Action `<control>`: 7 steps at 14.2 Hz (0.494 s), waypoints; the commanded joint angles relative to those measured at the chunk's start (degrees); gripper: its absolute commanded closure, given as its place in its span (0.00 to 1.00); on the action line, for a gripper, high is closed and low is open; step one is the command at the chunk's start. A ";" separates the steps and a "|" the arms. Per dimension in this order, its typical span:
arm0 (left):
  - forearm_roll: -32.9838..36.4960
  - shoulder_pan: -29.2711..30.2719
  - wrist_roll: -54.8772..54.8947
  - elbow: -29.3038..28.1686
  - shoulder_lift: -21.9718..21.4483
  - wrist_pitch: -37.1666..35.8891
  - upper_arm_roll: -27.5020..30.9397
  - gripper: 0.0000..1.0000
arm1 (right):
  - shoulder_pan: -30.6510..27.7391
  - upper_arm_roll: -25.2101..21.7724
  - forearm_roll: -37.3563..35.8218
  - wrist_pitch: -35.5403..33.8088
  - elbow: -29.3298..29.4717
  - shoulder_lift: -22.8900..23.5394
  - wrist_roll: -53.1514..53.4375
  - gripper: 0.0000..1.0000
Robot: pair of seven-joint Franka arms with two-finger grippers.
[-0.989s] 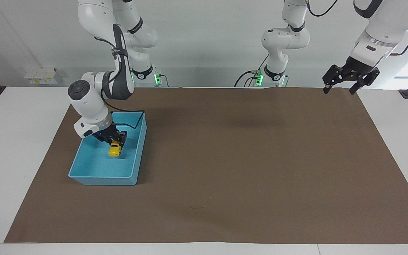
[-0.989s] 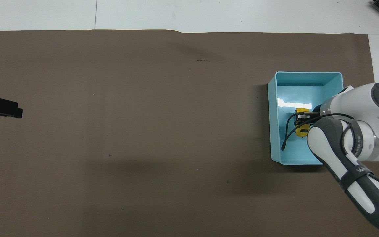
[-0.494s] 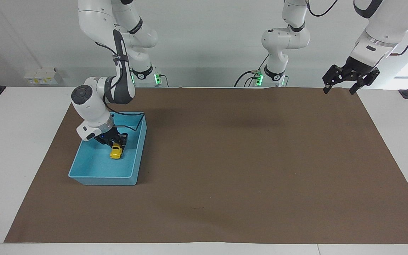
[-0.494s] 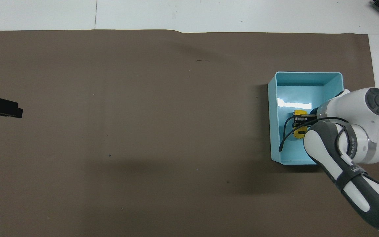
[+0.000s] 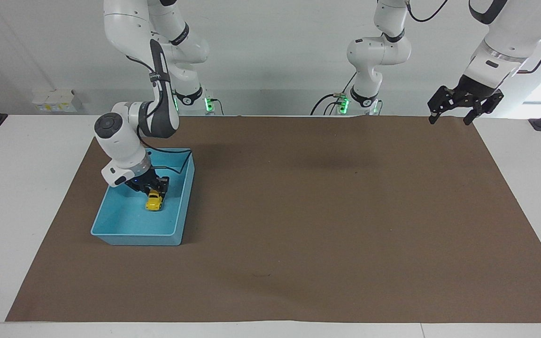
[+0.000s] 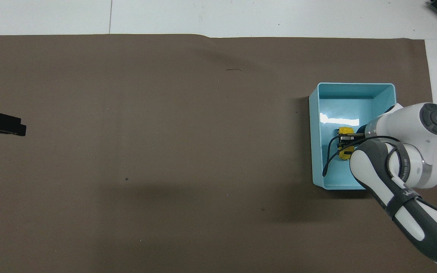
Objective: Wind up and store yellow beetle car
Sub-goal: 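Lower the car onto the bin floor and open the right gripper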
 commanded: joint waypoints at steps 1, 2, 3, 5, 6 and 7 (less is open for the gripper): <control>0.58 0.09 -0.03 -0.66 -0.91 -0.21 -0.02 0.00 | -0.24 0.32 -0.57 0.98 -0.58 -0.41 -1.41 0.84; 0.58 0.09 -0.03 -0.66 -0.91 -0.21 -0.02 0.00 | -0.16 0.32 -0.57 0.98 -0.58 -0.32 -0.89 0.70; 0.58 0.09 -0.03 -0.66 -0.91 -0.21 -0.02 0.00 | -0.07 0.32 -0.57 0.81 -0.49 -0.41 -0.97 0.14; 0.58 0.09 -0.03 -0.66 -0.91 -0.21 -0.02 0.00 | -0.16 0.32 -0.57 0.37 0.03 -0.14 -1.85 0.00; 0.58 0.09 -0.03 -0.66 -1.00 -0.21 -0.02 0.00 | -0.16 0.32 -0.57 0.28 0.21 -0.06 -1.41 0.00; 0.58 0.09 -0.03 -0.66 -0.91 -0.21 -0.02 0.00 | -0.07 0.32 -0.57 0.19 0.99 -0.32 -1.58 0.00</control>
